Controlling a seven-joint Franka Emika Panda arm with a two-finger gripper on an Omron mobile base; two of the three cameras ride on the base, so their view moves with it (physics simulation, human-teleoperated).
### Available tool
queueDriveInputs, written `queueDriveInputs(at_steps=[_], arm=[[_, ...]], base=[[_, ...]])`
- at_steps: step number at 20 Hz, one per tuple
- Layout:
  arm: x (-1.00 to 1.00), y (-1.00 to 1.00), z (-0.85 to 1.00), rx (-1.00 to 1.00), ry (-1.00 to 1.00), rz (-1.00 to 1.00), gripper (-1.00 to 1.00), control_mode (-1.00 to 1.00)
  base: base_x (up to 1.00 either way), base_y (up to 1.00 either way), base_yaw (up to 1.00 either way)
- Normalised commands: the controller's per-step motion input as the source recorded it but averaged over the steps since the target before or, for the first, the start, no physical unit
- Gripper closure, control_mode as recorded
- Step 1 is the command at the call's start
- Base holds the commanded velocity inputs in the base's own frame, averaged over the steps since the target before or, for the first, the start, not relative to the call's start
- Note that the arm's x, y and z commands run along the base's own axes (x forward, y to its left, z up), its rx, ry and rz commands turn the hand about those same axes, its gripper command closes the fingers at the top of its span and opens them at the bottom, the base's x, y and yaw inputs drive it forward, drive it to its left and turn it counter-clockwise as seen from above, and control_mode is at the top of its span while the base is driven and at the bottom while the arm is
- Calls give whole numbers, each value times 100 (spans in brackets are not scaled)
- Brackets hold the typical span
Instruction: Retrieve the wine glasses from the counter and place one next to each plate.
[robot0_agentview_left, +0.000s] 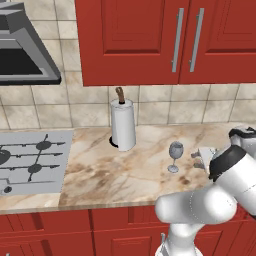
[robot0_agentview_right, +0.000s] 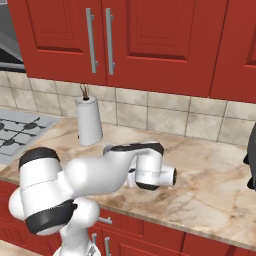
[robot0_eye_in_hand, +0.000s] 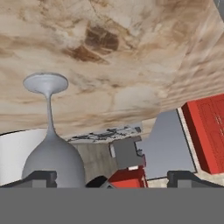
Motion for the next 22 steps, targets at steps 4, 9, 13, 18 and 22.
queueDriveInputs(at_steps=[4, 9, 13, 18, 22], arm=[[26, 0, -29, 0, 0, 0, -100, -100], [13, 5, -12, 0, 0, 0, -100, -100], [5, 13, -6, -1, -3, 0, -100, -100], [5, 16, -4, -1, -6, 0, -100, -100], [9, 16, -7, 0, -2, 0, -100, -100]], base=[[0, 0, 0], [0, 0, 0], [0, 0, 0], [0, 0, 0], [0, 0, 0]])
